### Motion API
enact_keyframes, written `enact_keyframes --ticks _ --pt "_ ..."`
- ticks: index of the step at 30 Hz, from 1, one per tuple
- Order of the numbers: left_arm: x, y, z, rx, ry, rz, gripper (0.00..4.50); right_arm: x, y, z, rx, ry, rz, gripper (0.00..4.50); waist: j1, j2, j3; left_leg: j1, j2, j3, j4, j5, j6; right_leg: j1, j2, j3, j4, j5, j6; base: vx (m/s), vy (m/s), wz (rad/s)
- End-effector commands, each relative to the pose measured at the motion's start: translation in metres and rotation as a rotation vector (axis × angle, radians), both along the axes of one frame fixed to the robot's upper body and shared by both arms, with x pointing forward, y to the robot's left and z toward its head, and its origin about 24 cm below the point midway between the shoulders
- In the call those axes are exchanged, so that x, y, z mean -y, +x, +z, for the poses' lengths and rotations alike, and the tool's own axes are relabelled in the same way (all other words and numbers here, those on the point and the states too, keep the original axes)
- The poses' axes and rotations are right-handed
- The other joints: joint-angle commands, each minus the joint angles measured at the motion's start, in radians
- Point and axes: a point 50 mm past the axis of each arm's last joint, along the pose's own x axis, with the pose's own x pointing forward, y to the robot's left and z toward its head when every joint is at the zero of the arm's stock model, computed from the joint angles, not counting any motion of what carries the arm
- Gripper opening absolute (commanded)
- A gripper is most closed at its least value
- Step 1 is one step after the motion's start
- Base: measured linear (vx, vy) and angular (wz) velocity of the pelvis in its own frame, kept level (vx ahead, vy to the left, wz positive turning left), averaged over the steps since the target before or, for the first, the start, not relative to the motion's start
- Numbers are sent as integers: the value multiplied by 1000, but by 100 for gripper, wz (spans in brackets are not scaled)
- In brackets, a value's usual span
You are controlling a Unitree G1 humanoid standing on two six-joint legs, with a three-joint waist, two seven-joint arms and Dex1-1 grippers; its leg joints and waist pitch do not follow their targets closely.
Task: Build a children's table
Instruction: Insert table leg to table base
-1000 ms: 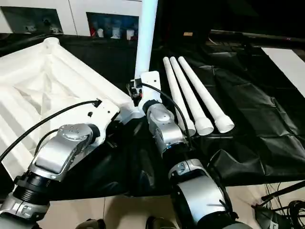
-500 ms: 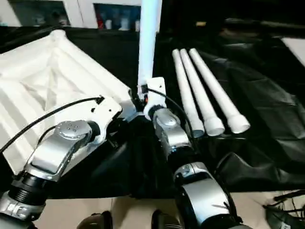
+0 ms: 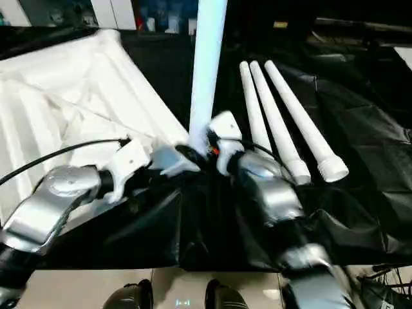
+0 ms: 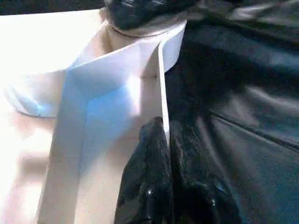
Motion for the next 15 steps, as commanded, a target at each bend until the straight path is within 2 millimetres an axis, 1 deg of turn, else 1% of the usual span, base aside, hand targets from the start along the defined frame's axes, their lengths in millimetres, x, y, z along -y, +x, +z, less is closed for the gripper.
enact_keyframes --ticks 1,2,3,4,6,8,11,15 --pt "8 -6 2 15 -58 -87 0 1 -10 5 3 -5 85 385 -3 -5 -56 25 67 -25 -53 -109 104 57 -89 51 -56 -122 -205 0 0 0" --pt "7 -6 2 17 -61 -95 0 4 -15 5 1 -21 120 385 -1 -5 -56 23 67 -26 -53 -107 105 60 -89 51 -56 -121 -201 0 0 0" --pt "5 -7 2 18 -67 -116 0 7 -20 4 -7 -37 155 385 0 -5 -57 27 66 -25 -51 -96 110 58 -89 52 -55 -110 -196 0 0 0" --pt "5 -8 2 15 -70 -125 0 9 -23 4 -14 -42 177 385 1 -6 -57 25 66 -24 -50 -90 116 59 -88 52 -53 -97 -196 0 0 0" --pt "4 -10 2 12 -72 -135 0 10 -27 3 -20 -51 207 385 -1 -7 -58 21 65 -25 -48 -81 124 60 -91 51 -52 -86 -203 0 0 0" --pt "4 -13 2 9 -79 -169 0 11 -32 1 -31 -67 249 385 -1 -8 -57 21 64 -25 -47 -76 129 59 -91 51 -52 -89 -206 0 0 0" --pt "3 -16 2 -2 -77 -204 0 13 -35 -1 -39 -93 266 385 0 -10 -59 22 64 -25 -45 -64 138 60 -89 50 -49 -77 -208 0 0 0" --pt "1 -21 1 -14 -67 -243 0 14 -37 -2 -51 -103 276 385 -1 -9 -59 22 65 -25 -43 -61 140 59 -90 49 -46 -82 -219 0 0 0"
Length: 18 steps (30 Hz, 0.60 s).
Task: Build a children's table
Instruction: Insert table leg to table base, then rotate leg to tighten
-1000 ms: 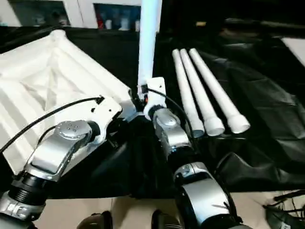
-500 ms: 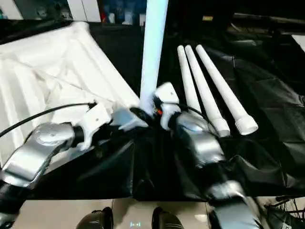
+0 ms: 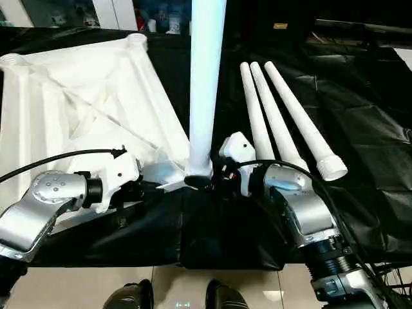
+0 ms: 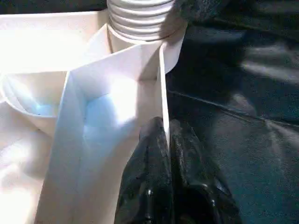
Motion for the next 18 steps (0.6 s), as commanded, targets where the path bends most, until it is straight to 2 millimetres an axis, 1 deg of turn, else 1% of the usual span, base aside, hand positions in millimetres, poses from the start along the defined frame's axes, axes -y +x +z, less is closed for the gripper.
enact_keyframes --ticks 1,3,4,5,7,10,13,15,16,18 --pt "12 -9 4 4 -71 -105 0 -6 -8 -4 -29 -12 62 385 -2 -8 -61 22 64 -27 -49 -59 140 59 -89 48 -50 -77 -220 0 0 0" --pt "12 -10 3 3 -68 -109 0 -5 -8 -5 -36 -14 67 385 -2 -8 -62 23 64 -27 -48 -53 144 58 -87 48 -49 -62 -224 0 0 0" --pt "12 -10 3 3 -68 -109 0 -5 -9 -5 -37 -14 67 368 -3 -8 -63 23 64 -27 -47 -51 144 59 -87 48 -48 -57 -225 0 0 0" --pt "11 -11 3 3 -67 -110 0 -5 -9 -5 -38 -15 66 357 -2 -7 -63 23 65 -26 -47 -51 144 60 -90 48 -47 -53 -229 0 0 0" --pt "11 -11 3 4 -66 -114 0 -5 -9 -7 -46 -14 61 347 -2 -7 -64 23 65 -27 -45 -40 145 61 -88 48 -44 -33 -234 0 0 0" --pt "11 -11 3 3 -66 -119 0 -6 -10 -9 -55 -8 62 310 -2 -9 -64 23 63 -26 -44 -41 148 62 -88 48 -43 -32 -235 0 0 0" --pt "11 -10 4 2 -68 -120 0 -6 -10 -9 -63 -4 63 301 -1 -8 -64 22 63 -26 -43 -41 147 63 -90 48 -43 -34 -235 0 0 0" --pt "11 -10 4 2 -68 -122 0 -6 -10 -11 -67 -4 64 283 -1 -6 -64 22 63 -27 -43 -48 143 62 -90 48 -44 -46 -236 0 0 0" --pt "11 -10 3 2 -67 -122 0 -6 -11 -11 -68 -5 65 278 -2 -7 -65 22 63 -27 -43 -50 141 62 -89 48 -43 -50 -235 0 0 0" --pt "10 -10 3 1 -66 -122 0 -6 -12 -14 -77 -4 69 276 -1 -7 -65 22 63 -27 -43 -50 140 62 -89 48 -43 -50 -235 0 0 0"
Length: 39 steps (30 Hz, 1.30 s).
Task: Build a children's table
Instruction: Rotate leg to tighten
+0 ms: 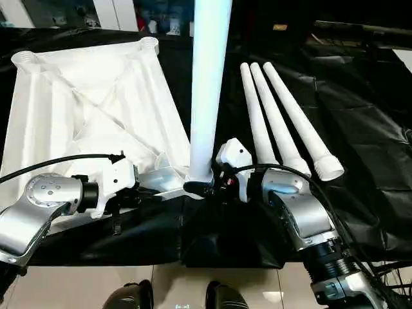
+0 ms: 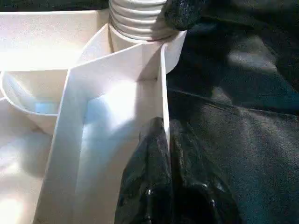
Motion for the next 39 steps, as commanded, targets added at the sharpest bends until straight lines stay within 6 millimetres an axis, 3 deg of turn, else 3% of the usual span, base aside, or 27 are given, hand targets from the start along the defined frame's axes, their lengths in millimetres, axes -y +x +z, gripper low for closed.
enact_keyframes --ticks 1,11,23,25,26,28,29,32,33,35,36,37,39 --pt "12 -4 5 15 -71 -76 0 -5 -8 -8 -39 7 42 275 -1 -7 -65 23 63 -27 -49 -50 140 62 -88 48 -48 -47 -235 0 0 0" --pt "11 -4 4 11 -75 -71 0 -3 -10 -24 -109 66 -18 273 0 -4 -66 24 63 -27 -48 -57 138 62 -89 47 -47 -48 -243 0 0 0" --pt "6 -3 0 4 -36 -58 0 -3 -10 -35 -114 20 -43 273 0 -5 -68 23 61 -28 -47 -74 124 63 -89 48 -49 -78 -237 0 0 0" --pt "2 3 -7 6 -2 32 0 -4 -1 -44 -98 5 -185 273 -3 -2 -63 23 62 -27 -49 -98 114 55 -89 48 -55 -120 -237 0 0 0" --pt "1 8 -11 5 6 96 0 -3 8 -51 -97 8 -317 273 -7 -3 -60 24 61 -29 -53 -131 91 56 -91 48 -62 -189 -226 0 0 0" --pt "2 12 -15 2 -3 157 0 -5 14 -57 -113 23 -415 272 -19 -7 -55 23 59 -37 -60 -196 36 58 -96 47 -75 -358 -183 -26 0 -4" --pt "4 14 -16 0 -9 184 0 -6 16 -59 -121 31 -450 272 -18 -6 -54 24 58 -40 -62 -206 28 57 -97 47 -79 -390 -171 -52 -1 -7" --pt "16 26 -26 -38 -22 338 0 -17 28 -73 -204 65 -692 272 -29 -6 -37 41 58 -48 -70 -325 -2 40 -103 48 -103 -608 -124 0 0 0" --pt "19 28 -28 -53 -24 369 0 -20 29 -76 -223 65 -735 272 -33 -7 -35 45 53 -56 -70 -363 -19 40 -106 44 -109 -696 -98 -51 16 -11" --pt "24 31 -31 -61 -26 410 0 -24 32 -79 -245 69 -783 272 -33 -7 -39 45 49 -65 -74 -387 -24 44 -108 37 -115 -739 -61 0 0 0" --pt "30 33 -33 -74 -24 449 0 -30 34 -81 -269 74 -827 272 -37 -3 -38 52 48 -64 -75 -406 -22 38 -106 30 -120 -726 -62 0 0 0" --pt "41 37 -36 -90 -27 502 0 -39 38 -83 -323 102 -895 272 -37 -1 -39 56 49 -67 -78 -421 -22 39 -108 25 -123 -722 -62 0 0 0" --pt "44 37 -36 -93 -31 514 0 -42 39 -84 -336 108 -913 272 -43 6 -40 62 55 -79 -87 -490 -35 46 -110 7 -132 -680 -64 0 0 0"
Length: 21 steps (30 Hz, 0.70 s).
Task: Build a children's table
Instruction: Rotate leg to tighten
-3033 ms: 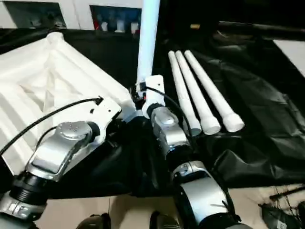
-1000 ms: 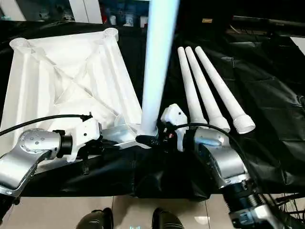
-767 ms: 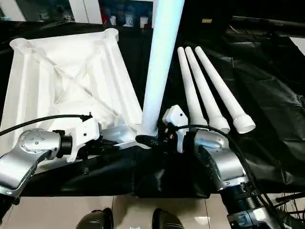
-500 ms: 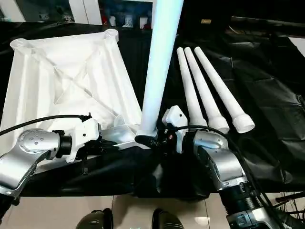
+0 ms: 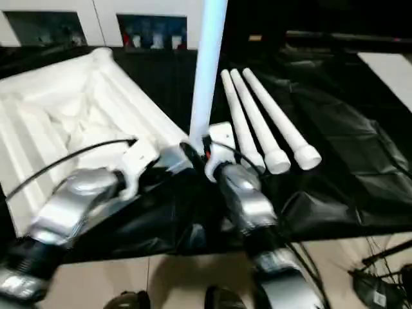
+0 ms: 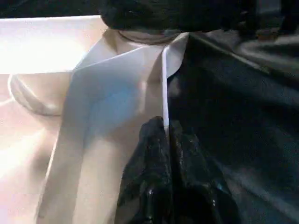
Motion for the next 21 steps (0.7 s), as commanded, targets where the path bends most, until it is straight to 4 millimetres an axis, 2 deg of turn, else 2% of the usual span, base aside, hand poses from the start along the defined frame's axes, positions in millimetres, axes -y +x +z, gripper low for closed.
enact_keyframes --ticks 1,2,3,4,5,6,7,9,10,13,14,15,16,18,19,20,21 --pt "4 -6 -20 -81 -5 48 0 10 -18 -51 -257 -5 -92 272 -10 10 -31 19 66 -56 -87 -500 -30 12 -93 36 -100 -651 -79 -33 53 -11" --pt "9 -7 -21 -85 -9 48 0 6 -17 -50 -263 4 -98 272 -12 13 -32 18 70 -61 -94 -534 -38 13 -93 33 -98 -617 -86 -33 53 -11" --pt "14 -9 -22 -83 4 38 0 1 -14 -48 -256 0 -93 272 -14 12 -29 25 69 -63 -97 -581 -45 9 -89 28 -102 -606 -84 0 0 0" --pt "14 -9 -22 -83 5 36 0 0 -14 -47 -254 0 -91 272 -16 12 -25 37 66 -63 -93 -628 -49 -1 -90 21 -114 -629 -74 0 0 0" --pt "14 -9 -23 -82 8 33 0 -1 -13 -46 -250 -1 -89 272 -16 12 -25 37 66 -63 -93 -628 -49 -1 -90 21 -114 -629 -74 0 0 0" --pt "14 -10 -22 -77 13 32 0 -2 -12 -45 -247 -3 -91 272 -21 15 -24 33 69 -70 -101 -659 -51 9 -90 12 -113 -610 -70 0 0 0" --pt "13 -10 -21 -72 18 30 0 -6 -10 -42 -230 -3 -70 272 -25 13 -24 29 70 -72 -105 -674 -53 12 -92 10 -111 -594 -71 0 0 0" --pt "13 -10 -21 -67 18 26 0 -8 -9 -41 -222 -4 -65 272 -24 12 -23 33 68 -69 -103 -676 -51 5 -98 15 -115 -610 -72 0 0 0" --pt "13 -9 -20 -62 19 23 0 -9 -9 -40 -219 -7 -63 272 -26 10 -21 41 63 -67 -94 -668 -43 -4 -102 14 -128 -670 -61 0 0 0" --pt "13 -9 -18 -55 22 15 0 -11 -6 -38 -207 -14 -67 272 -29 13 -20 35 65 -72 -100 -673 -40 2 -102 5 -130 -689 -47 0 0 0" --pt "13 -9 -17 -49 24 6 0 -11 -5 -36 -195 -13 -65 272 -28 17 -20 35 66 -72 -102 -681 -41 2 -100 3 -130 -684 -46 0 0 0" --pt "13 -9 -17 -46 26 2 0 -12 -4 -35 -186 -11 -62 272 -29 16 -20 38 67 -71 -104 -691 -41 1 -99 1 -132 -680 -46 0 0 0" --pt "13 -9 -17 -44 28 0 0 -12 -4 -34 -181 -8 -61 272 -30 18 -19 39 67 -72 -106 -703 -42 2 -97 -4 -133 -663 -47 0 0 0" --pt "12 -10 -17 -46 27 -4 0 -11 -2 -31 -164 -11 -54 272 -33 23 -14 37 72 -73 -115 -751 -43 6 -94 -26 -131 -650 -41 0 0 0" --pt "12 -10 -17 -45 28 -6 0 -11 -1 -30 -159 -12 -53 272 -33 25 -12 35 74 -73 -121 -776 -48 8 -92 -29 -127 -648 -37 0 0 0" --pt "12 -10 -17 -44 28 -7 0 -10 0 -30 -155 -10 -56 272 -32 28 -10 36 74 -72 -123 -787 -49 6 -91 -29 -126 -650 -37 0 0 0" --pt "12 -10 -17 -44 27 -8 0 -10 0 -29 -152 -7 -56 272 -33 27 -8 43 72 -69 -122 -797 -51 -1 -90 -34 -133 -669 -33 0 0 0"
